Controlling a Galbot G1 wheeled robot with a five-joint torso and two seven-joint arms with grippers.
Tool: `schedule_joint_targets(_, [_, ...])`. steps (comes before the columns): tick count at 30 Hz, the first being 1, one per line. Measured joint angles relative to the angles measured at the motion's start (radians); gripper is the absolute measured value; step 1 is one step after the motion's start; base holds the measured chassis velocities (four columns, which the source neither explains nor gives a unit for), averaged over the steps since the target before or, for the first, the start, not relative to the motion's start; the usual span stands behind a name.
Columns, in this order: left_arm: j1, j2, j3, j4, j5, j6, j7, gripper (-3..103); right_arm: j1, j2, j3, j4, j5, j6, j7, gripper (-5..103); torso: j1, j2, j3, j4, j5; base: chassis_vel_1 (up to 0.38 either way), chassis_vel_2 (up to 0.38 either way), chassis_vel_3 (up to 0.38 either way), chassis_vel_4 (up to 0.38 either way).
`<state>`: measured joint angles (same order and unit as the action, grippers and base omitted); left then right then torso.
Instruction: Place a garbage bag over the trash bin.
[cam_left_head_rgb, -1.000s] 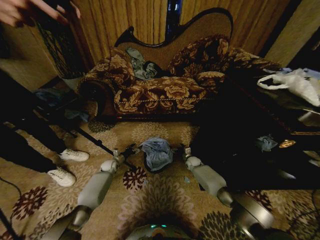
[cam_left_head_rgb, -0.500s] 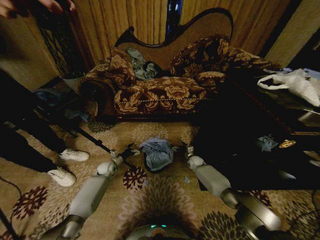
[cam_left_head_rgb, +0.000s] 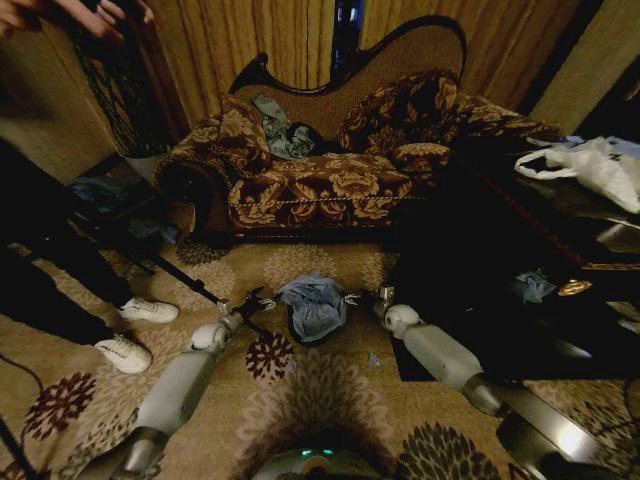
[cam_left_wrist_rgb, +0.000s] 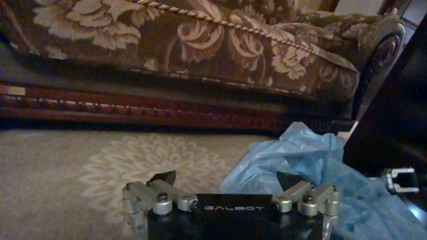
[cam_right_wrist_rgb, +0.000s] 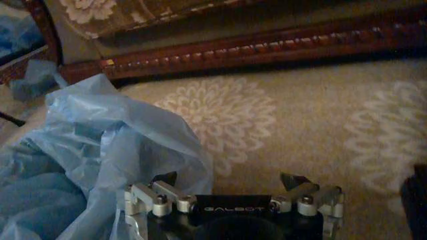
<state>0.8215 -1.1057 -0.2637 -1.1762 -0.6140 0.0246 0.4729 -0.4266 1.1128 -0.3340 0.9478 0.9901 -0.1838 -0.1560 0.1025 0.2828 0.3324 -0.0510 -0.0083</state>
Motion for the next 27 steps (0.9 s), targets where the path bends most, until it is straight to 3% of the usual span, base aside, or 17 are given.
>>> schedule_joint_targets(7, [0.001,0.000,0.001,0.014,-0.002,-0.008,-0.001,100,-0.014,-0.019,0.023,0.079,0.093,-0.011,0.087,100,0.000,0.000,0.000,0.0004,-0.0003,0.000,0.000,0.000,0.000])
schedule_joint_targets(11, [0.000,-0.002,0.002,0.019,-0.006,-0.008,-0.001,100,-0.075,-0.060,0.051,0.223,0.160,0.000,0.174,100,0.000,0.000,0.000,0.0002,-0.0002,0.000,0.000,0.000,0.000])
schedule_joint_targets(18, [0.021,0.001,0.001,-0.021,-0.021,0.018,-0.005,100,-0.185,-0.132,0.084,0.440,0.162,0.050,0.251,100,0.000,0.000,0.000,0.0000,-0.0003,0.000,0.000,0.000,0.000])
schedule_joint_targets(22, [0.071,0.015,-0.025,-0.159,-0.064,0.093,-0.046,100,-0.249,-0.126,0.141,0.549,0.117,0.114,0.330,100,0.000,0.000,0.000,0.0002,-0.0002,0.000,0.000,0.000,0.000])
schedule_joint_targets(25, [0.088,0.023,-0.037,-0.234,-0.080,0.139,-0.073,100,-0.281,-0.116,0.181,0.576,0.081,0.145,0.344,100,0.000,0.000,0.000,0.0005,-0.0002,0.000,0.000,0.000,0.000])
schedule_joint_targets(27, [0.106,0.032,-0.049,-0.352,-0.104,0.227,-0.168,100,-0.344,-0.102,0.251,0.621,0.025,0.182,0.350,100,0.000,0.000,0.000,0.0002,-0.0002,0.000,0.000,0.000,0.000])
